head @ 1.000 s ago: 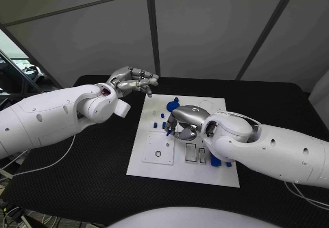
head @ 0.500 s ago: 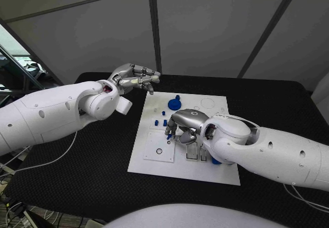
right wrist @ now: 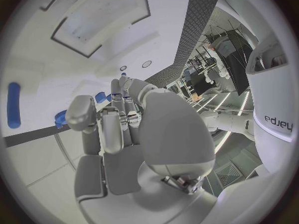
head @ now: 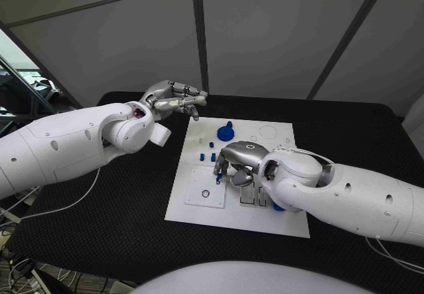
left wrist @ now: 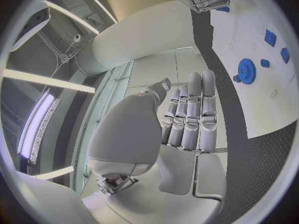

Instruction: Assemble the parts on the task board

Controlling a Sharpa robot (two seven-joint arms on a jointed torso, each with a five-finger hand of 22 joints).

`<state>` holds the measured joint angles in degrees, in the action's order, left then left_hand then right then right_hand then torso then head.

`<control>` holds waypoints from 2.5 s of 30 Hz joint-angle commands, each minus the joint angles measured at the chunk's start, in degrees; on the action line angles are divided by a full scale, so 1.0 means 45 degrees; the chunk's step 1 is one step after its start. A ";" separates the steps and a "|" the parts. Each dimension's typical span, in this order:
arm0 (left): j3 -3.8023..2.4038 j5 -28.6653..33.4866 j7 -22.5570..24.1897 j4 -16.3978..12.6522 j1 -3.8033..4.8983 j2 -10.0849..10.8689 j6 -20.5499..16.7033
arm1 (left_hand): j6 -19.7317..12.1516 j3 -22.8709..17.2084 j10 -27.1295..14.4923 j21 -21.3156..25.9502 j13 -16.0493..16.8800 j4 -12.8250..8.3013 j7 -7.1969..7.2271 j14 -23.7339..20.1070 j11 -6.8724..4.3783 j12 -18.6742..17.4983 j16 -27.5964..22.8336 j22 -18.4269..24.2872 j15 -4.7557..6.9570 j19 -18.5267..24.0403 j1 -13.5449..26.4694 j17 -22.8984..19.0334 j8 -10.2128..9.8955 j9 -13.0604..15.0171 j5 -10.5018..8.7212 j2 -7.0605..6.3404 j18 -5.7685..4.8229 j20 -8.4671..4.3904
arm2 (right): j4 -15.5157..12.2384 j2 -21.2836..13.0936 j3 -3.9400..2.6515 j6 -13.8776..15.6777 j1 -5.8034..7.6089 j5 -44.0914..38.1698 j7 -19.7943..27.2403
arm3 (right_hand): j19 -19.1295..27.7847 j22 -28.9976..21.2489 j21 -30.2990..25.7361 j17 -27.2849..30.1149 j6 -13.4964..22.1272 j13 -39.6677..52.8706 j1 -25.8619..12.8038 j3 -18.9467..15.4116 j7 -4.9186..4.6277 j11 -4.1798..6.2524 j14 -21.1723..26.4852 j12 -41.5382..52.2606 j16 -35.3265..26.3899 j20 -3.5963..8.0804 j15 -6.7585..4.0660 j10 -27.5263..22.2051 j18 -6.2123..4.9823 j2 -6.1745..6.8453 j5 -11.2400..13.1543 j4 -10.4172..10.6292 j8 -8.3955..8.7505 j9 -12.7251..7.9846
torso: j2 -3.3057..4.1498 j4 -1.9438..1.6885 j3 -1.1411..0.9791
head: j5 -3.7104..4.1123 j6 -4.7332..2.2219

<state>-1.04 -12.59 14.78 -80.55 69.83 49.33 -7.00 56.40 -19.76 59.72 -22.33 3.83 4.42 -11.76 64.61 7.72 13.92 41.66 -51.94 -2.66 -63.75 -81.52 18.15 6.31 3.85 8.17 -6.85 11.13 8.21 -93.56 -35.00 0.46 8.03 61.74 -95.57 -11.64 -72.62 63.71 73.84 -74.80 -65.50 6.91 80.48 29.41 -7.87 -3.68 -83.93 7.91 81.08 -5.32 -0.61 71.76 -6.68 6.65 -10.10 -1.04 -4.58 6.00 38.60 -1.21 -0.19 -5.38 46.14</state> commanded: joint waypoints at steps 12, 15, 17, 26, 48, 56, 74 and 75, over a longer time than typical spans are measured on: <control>-0.0011 0.0067 0.0155 0.0004 0.0020 -0.0011 0.0115 | -0.0029 -0.0001 -0.0093 0.0078 -0.0002 -0.0051 -0.0024 -0.0051 -0.0009 0.0067 -0.0039 0.0013 -0.0030 0.0084 -0.0113 -0.0013 0.0050 -0.0004 -0.0013 -0.0019 -0.0155 -0.0003 | 0.0027 0.0001 0.0000 -0.0301 0.0005 -0.0167 0.0133 | 0.0010 -0.0005 -0.0060 0.0012 -0.0008 0.0015 -0.0079 -0.0096 -0.0043 -0.0018 -0.0723 -0.0051 0.0005 -0.0020 -0.0025 -0.0020 0.0196 -0.0054 -0.0066 0.0031 -0.0063 0.0012 | -0.0005 -0.0007 -0.0005 | 0.0033 0.0021; -0.0011 0.0067 0.0150 0.0007 0.0020 -0.0012 0.0118 | -0.0023 0.0003 -0.0100 0.0089 -0.0001 -0.0054 -0.0022 -0.0053 -0.0009 0.0073 -0.0057 0.0029 -0.0030 0.0084 -0.0115 -0.0029 0.0057 -0.0002 -0.0012 -0.0010 -0.0154 -0.0002 | 0.0017 0.0000 0.0001 -0.0316 0.0004 -0.0168 0.0138 | 0.0010 -0.0005 -0.0060 0.0012 -0.0008 0.0015 -0.0079 -0.0096 -0.0043 -0.0018 -0.0723 -0.0051 0.0005 -0.0020 -0.0025 -0.0020 0.0196 -0.0054 -0.0066 0.0031 -0.0063 0.0012 | 0.0001 -0.0002 -0.0002 | 0.0015 0.0033; -0.0011 0.0067 0.0148 0.0012 0.0020 -0.0015 0.0120 | -0.0023 0.0003 -0.0100 0.0089 -0.0001 -0.0054 -0.0022 -0.0053 -0.0009 0.0073 -0.0057 0.0029 -0.0030 0.0084 -0.0115 -0.0029 0.0057 -0.0002 -0.0012 -0.0010 -0.0154 -0.0002 | 0.0014 0.0001 0.0001 -0.0331 0.0004 -0.0168 0.0141 | 0.0010 -0.0005 -0.0060 0.0012 -0.0008 0.0015 -0.0079 -0.0096 -0.0043 -0.0018 -0.0723 -0.0051 0.0005 -0.0020 -0.0025 -0.0020 0.0196 -0.0054 -0.0066 0.0031 -0.0063 0.0012 | -0.0002 0.0005 -0.0005 | 0.0011 0.0041; -0.0011 0.0067 0.0140 0.0017 0.0020 -0.0019 0.0128 | -0.0023 0.0003 -0.0100 0.0089 -0.0001 -0.0054 -0.0022 -0.0053 -0.0009 0.0073 -0.0057 0.0029 -0.0030 0.0084 -0.0115 -0.0029 0.0057 -0.0002 -0.0012 -0.0010 -0.0154 -0.0002 | 0.0028 0.0001 0.0002 -0.0410 -0.0002 -0.0168 0.0131 | 0.0015 -0.0013 -0.0067 0.0005 0.0000 0.0017 -0.0098 -0.0118 -0.0047 -0.0023 -0.0724 -0.0064 0.0010 -0.0025 -0.0020 -0.0022 0.0196 -0.0068 -0.0072 0.0038 -0.0056 0.0013 | -0.0004 -0.0003 0.0001 | -0.0033 0.0082; -0.0011 0.0067 0.0119 0.0018 0.0020 -0.0021 0.0157 | -0.0023 0.0003 -0.0100 0.0089 -0.0001 -0.0054 -0.0022 -0.0053 -0.0009 0.0073 -0.0057 0.0029 -0.0030 0.0084 -0.0115 -0.0029 0.0057 -0.0002 -0.0012 -0.0010 -0.0154 -0.0002 | 0.0153 0.0114 0.0006 -0.0582 -0.0083 -0.0205 0.0086 | 0.0014 -0.0010 -0.0067 0.0004 0.0005 0.0019 -0.0110 -0.0132 -0.0049 -0.0026 -0.0724 -0.0071 0.0011 -0.0027 -0.0017 -0.0025 0.0197 -0.0076 -0.0074 0.0043 -0.0051 0.0013 | 0.0000 0.0000 -0.0001 | -0.0032 0.0123; -0.0011 0.0067 0.0095 0.0024 0.0020 -0.0017 0.0170 | -0.0023 0.0008 -0.0114 0.0100 -0.0002 -0.0063 -0.0022 -0.0050 -0.0008 0.0078 -0.0074 0.0045 -0.0030 0.0082 -0.0121 -0.0046 0.0062 -0.0002 -0.0013 -0.0007 -0.0154 -0.0003 | 0.0141 0.0163 0.0061 -0.0715 -0.0093 -0.0332 0.0055 | 0.0032 -0.0036 -0.0089 0.0018 0.0032 0.0022 -0.0154 -0.0191 -0.0057 -0.0036 -0.0719 -0.0102 0.0005 -0.0036 -0.0008 -0.0044 0.0192 -0.0069 -0.0072 0.0050 -0.0030 0.0013 | -0.0001 0.0003 0.0001 | -0.0022 0.0181; -0.0011 0.0067 0.0013 0.0043 0.0020 -0.0030 0.0254 | -0.0024 0.0013 -0.0123 0.0108 -0.0002 -0.0066 -0.0023 -0.0049 -0.0007 0.0081 -0.0087 0.0057 -0.0031 0.0081 -0.0121 -0.0058 0.0064 -0.0002 -0.0014 -0.0003 -0.0154 -0.0002 | 0.0248 0.0215 0.0228 -0.0455 -0.0094 -0.0356 0.0169 | 0.0184 -0.0297 -0.0323 0.0142 0.1843 -0.0319 -0.0572 -0.0636 -0.0456 -0.0482 -0.0672 -0.0844 -0.0021 -0.0366 0.0376 -0.1252 0.0146 0.0193 -0.0531 0.0192 0.0269 -0.0392 | -0.0010 0.0008 0.0000 | -0.0041 0.0188; -0.0011 0.0067 0.0006 0.0042 0.0020 -0.0030 0.0259 | -0.0024 0.0016 -0.0125 0.0110 -0.0003 -0.0066 -0.0024 -0.0049 -0.0006 0.0082 -0.0090 0.0060 -0.0032 0.0081 -0.0119 -0.0061 0.0065 -0.0002 -0.0015 -0.0002 -0.0154 -0.0002 | 0.0245 0.0201 0.0229 -0.0326 -0.0094 -0.0360 0.0172 | 0.0215 -0.0344 -0.0359 0.0164 0.2188 -0.0358 -0.0611 -0.0667 -0.0433 -0.0487 -0.0663 -0.0859 -0.0030 -0.0386 0.0392 -0.1367 0.0133 0.0251 -0.0503 0.0209 0.0267 -0.0462 | -0.0007 0.0005 -0.0001 | -0.0037 0.0181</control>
<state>-1.04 -12.57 14.65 -80.34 69.83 49.25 -6.56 56.40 -19.76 59.73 -22.11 3.83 4.42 -11.76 64.61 7.72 13.92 41.45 -51.76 -2.66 -63.75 -81.52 17.98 6.31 3.86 8.17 -6.85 11.13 8.21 -92.57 -34.03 1.36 5.71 61.38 -96.80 -11.18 -71.66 62.34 72.49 -74.15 -56.89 5.46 77.83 26.79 -9.86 -5.84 -83.93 4.34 81.04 -6.69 0.84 66.08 -6.68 7.43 -12.38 0.01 -3.70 4.18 38.55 -1.20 -0.19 -5.57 47.04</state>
